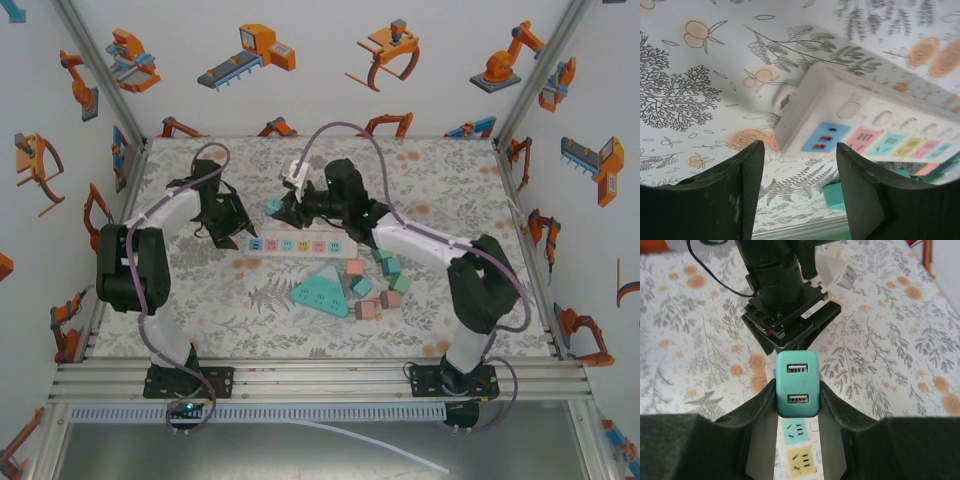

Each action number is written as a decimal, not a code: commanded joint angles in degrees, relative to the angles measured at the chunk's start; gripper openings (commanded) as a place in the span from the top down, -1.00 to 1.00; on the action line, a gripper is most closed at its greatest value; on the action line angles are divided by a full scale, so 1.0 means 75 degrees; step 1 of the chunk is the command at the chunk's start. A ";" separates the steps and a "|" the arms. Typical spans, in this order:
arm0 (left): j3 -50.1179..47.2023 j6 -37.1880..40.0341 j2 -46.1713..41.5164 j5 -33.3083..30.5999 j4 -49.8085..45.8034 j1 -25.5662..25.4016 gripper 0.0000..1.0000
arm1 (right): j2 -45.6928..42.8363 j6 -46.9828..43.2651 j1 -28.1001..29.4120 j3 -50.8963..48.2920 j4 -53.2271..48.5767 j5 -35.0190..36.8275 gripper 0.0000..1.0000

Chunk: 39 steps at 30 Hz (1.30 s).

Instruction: Pull the plug off the socket

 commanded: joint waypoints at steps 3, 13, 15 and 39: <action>-0.0660 0.0628 -0.1244 0.1271 0.1783 -0.0097 -0.23 | -0.1920 0.1654 -0.0128 -0.1336 0.1189 0.1265 0.91; -0.1964 0.1842 -0.2884 0.4630 0.4889 -0.0227 -0.47 | -0.5781 0.4368 -0.0316 -0.4062 -0.0280 0.3042 0.91; -0.1989 0.2279 -0.3145 0.4828 0.4849 -0.0384 -0.49 | -0.6688 0.5007 -0.0317 -0.4495 -0.1182 0.3315 0.90; -0.3279 0.6992 -0.5470 0.4173 0.4255 -0.2392 -0.94 | -1.0609 0.9583 -0.0317 -0.8013 -0.5701 0.3235 0.88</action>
